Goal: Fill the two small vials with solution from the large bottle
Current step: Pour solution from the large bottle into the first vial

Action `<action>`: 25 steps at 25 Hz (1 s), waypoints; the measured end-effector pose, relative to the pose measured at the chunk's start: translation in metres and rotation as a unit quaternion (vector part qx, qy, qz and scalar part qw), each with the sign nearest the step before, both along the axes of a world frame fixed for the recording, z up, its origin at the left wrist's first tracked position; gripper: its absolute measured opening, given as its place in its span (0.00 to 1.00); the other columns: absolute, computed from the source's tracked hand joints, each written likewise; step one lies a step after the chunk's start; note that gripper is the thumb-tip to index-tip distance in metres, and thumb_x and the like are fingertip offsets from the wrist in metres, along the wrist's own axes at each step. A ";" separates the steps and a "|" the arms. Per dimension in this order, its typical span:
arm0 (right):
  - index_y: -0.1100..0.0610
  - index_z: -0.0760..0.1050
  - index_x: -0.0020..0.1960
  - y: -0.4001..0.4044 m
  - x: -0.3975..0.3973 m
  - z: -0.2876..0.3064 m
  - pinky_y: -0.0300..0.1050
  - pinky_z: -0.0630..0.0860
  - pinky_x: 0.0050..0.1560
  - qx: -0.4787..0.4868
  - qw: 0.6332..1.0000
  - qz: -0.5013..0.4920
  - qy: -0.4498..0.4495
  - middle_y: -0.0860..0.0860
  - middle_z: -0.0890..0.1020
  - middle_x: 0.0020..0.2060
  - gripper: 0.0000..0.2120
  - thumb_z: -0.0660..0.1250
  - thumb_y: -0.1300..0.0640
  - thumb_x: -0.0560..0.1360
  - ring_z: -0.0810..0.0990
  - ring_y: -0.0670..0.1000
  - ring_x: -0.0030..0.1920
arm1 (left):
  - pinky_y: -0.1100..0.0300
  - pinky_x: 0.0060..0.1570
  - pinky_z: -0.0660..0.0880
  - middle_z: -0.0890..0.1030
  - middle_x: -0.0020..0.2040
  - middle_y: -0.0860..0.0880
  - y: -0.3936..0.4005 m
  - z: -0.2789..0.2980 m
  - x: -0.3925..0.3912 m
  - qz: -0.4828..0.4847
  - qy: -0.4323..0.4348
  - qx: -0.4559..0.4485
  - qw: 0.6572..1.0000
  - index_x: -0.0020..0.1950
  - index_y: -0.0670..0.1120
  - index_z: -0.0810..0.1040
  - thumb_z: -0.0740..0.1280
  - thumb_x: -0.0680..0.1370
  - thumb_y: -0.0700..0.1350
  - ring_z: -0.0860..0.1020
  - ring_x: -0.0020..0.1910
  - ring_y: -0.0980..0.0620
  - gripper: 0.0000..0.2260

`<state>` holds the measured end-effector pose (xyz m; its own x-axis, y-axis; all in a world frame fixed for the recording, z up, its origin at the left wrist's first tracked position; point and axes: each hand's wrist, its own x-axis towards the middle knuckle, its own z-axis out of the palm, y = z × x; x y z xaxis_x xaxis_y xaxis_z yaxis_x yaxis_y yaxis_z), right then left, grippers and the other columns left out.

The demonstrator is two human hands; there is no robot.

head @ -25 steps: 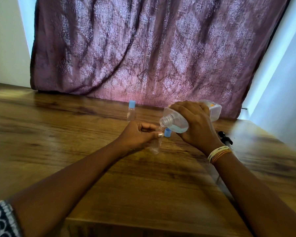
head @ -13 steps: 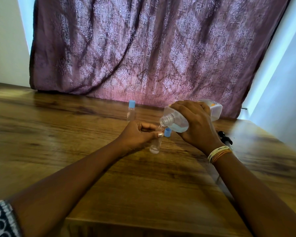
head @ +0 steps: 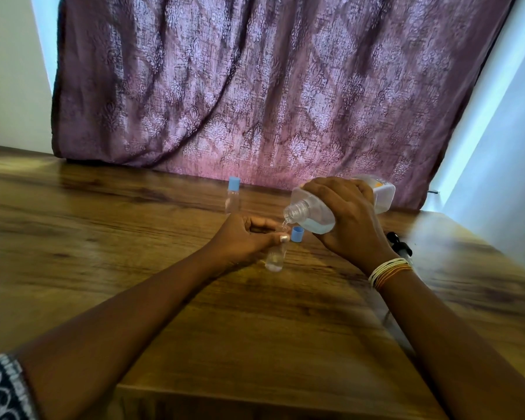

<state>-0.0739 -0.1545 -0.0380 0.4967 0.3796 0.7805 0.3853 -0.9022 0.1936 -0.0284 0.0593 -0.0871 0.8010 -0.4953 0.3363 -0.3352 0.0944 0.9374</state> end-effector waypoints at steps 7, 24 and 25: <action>0.52 0.77 0.62 0.000 0.000 0.001 0.61 0.68 0.59 0.002 1.000 -0.002 -0.001 0.48 0.81 0.58 0.22 0.73 0.49 0.70 0.78 0.53 0.61 | 0.43 0.54 0.80 0.86 0.49 0.41 0.000 0.000 -0.001 0.004 0.013 0.001 1.000 0.48 0.44 0.85 0.76 0.66 0.47 0.84 0.50 0.42 0.13; 0.52 0.77 0.62 0.002 -0.001 0.000 0.60 0.68 0.60 -0.004 1.000 -0.013 0.000 0.48 0.81 0.59 0.22 0.73 0.49 0.70 0.78 0.52 0.62 | 0.39 0.55 0.79 0.85 0.51 0.38 0.001 0.003 -0.003 0.010 0.014 0.010 1.000 0.52 0.38 0.83 0.72 0.72 0.39 0.83 0.52 0.40 0.10; 0.52 0.77 0.62 0.002 -0.001 0.000 0.60 0.68 0.59 -0.005 1.000 -0.014 -0.001 0.48 0.81 0.59 0.21 0.73 0.49 0.70 0.78 0.52 0.62 | 0.39 0.55 0.79 0.85 0.51 0.37 0.001 0.004 -0.004 0.010 0.014 0.011 1.000 0.52 0.37 0.83 0.72 0.72 0.39 0.83 0.52 0.39 0.10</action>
